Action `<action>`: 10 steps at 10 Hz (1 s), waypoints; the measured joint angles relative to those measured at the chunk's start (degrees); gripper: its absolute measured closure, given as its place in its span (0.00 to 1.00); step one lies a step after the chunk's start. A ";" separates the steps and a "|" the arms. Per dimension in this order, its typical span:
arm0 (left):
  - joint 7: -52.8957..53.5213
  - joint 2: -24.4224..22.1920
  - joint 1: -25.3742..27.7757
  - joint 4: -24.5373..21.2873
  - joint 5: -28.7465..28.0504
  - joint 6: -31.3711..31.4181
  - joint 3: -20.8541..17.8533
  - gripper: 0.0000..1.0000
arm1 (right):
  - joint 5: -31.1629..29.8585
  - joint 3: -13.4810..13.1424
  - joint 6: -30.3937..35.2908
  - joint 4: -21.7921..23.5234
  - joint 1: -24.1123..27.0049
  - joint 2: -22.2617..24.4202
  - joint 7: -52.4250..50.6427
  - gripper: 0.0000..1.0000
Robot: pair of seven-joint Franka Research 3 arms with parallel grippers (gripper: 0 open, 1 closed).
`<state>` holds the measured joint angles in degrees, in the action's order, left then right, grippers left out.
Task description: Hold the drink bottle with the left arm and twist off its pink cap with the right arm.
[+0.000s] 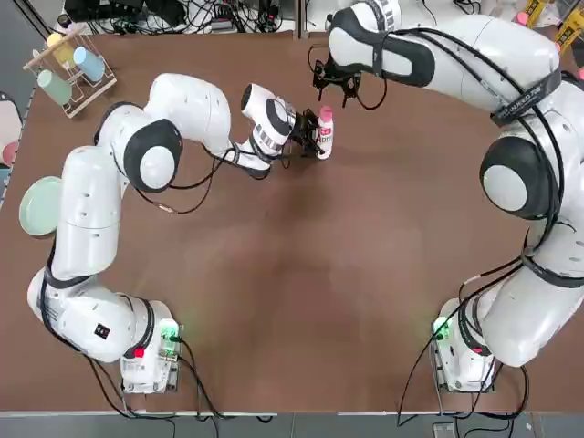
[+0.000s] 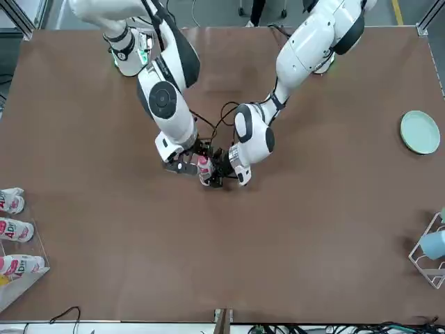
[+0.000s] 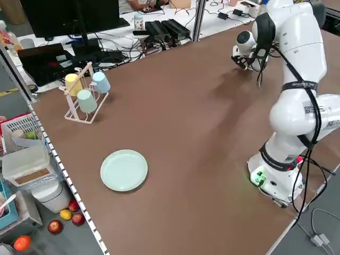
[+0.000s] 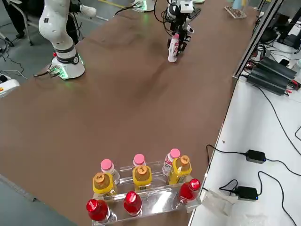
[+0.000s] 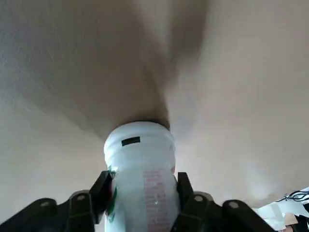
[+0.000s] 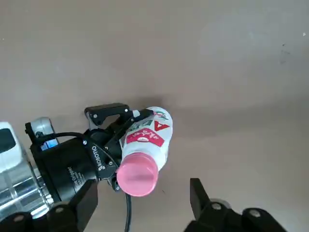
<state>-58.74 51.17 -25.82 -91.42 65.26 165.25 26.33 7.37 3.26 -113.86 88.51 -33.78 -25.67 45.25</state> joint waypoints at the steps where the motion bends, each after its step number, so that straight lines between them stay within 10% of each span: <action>1: -0.01 0.00 0.01 0.00 0.00 -0.01 0.00 0.40 | -0.81 -0.01 -0.58 0.08 -0.70 -0.94 0.33 0.17; 10: -0.05 0.00 0.03 0.01 0.00 -0.12 -0.04 0.40 | -1.88 -0.43 -1.74 0.17 -1.23 -2.07 0.68 0.38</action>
<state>-58.78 51.17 -25.79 -91.40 65.26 165.13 26.30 5.49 2.83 -115.60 88.67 -35.01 -27.74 45.93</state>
